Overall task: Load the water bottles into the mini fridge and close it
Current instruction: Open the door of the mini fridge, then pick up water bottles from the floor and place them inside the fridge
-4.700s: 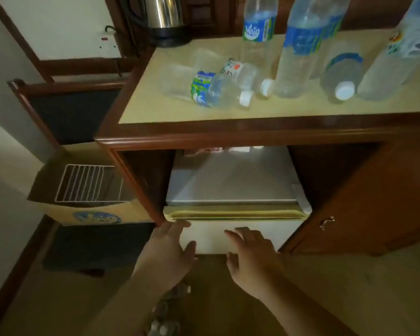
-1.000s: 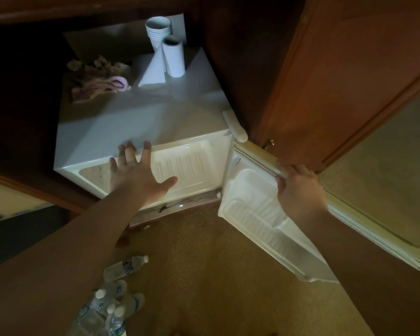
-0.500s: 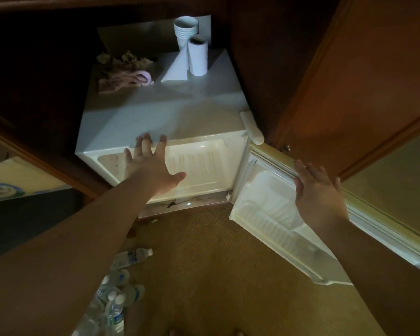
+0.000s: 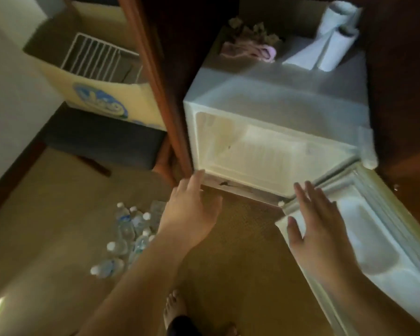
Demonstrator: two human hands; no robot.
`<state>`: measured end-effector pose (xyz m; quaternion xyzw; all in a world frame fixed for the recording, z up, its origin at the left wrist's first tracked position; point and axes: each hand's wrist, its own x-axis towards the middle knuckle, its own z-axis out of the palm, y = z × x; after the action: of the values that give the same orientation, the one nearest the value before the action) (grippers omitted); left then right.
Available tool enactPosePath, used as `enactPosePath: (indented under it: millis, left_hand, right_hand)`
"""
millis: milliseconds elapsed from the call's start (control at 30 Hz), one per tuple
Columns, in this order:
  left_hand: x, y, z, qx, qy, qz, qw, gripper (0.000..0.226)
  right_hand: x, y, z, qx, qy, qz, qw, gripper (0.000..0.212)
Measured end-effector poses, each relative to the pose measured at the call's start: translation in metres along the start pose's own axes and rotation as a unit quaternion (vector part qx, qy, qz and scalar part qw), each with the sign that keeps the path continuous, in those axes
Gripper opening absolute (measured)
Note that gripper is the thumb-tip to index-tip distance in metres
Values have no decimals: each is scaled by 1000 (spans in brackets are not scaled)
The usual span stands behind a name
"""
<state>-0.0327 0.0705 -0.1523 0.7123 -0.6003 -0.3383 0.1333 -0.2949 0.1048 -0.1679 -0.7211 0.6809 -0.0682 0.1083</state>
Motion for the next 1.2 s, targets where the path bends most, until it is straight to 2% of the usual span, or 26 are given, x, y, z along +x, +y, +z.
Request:
enactPosePath:
  millis: [100, 167, 200, 267, 333, 433, 600, 800, 1067, 1200]
  left_hand:
    - [-49, -61, -4, -19, -19, -109, 994, 38]
    - [-73, -93, -3, 1, -101, -207, 973, 33]
    - [-84, -107, -2, 14, -106, -219, 970, 33]
    - [-96, -132, -2, 34, -53, -189, 980, 33]
    - [-101, -148, -5, 36, -12, -222, 974, 28]
    - [-98, -169, -3, -31, 32, -269, 962, 24]
    - [-82, -208, 12, -59, 66, -358, 930, 14]
    - [-53, -255, 56, -76, 92, -378, 918, 34]
    - [11, -295, 128, -97, 16, -401, 911, 52]
    - [46, -316, 161, -95, 36, -394, 914, 66]
  right_hand:
    - [11, -68, 25, 67, -55, -58, 995, 64]
    - [16, -106, 44, 91, -88, -104, 986, 58]
    - [18, -122, 53, 99, -106, -124, 982, 56]
    - [23, -152, 69, 109, -145, -156, 971, 54]
    - [30, -177, 88, 109, -183, -177, 961, 55]
    - [40, -204, 122, 105, -236, -195, 946, 55]
    - [47, -218, 176, 85, -309, -213, 923, 53]
    - [56, -204, 233, 35, -347, -276, 895, 55]
    - [105, -217, 315, 34, -330, -305, 893, 55]
    - [125, -239, 369, 31, -310, -328, 892, 63]
